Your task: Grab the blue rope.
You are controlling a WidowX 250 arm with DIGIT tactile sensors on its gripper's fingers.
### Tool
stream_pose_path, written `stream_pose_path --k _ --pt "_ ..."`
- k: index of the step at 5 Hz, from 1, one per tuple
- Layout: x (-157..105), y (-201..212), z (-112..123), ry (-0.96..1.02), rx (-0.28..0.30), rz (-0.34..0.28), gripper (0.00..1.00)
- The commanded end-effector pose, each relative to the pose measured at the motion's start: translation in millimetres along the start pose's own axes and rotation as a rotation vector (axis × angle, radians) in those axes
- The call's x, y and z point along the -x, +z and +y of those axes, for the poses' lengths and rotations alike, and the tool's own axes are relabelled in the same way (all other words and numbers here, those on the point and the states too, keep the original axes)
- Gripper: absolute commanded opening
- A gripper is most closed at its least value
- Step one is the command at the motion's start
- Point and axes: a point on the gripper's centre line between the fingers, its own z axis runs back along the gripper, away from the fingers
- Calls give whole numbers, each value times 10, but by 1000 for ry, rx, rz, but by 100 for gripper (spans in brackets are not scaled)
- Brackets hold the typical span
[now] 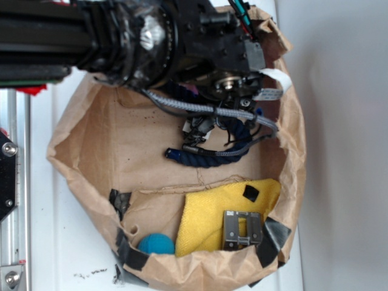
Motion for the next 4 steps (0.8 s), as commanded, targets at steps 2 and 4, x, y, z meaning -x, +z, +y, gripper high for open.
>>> stream_pose_path --k 2,4 --pt "-84 169 -68 -3 -24 -32 0" --pt "-153 985 -19 155 166 -60 0"
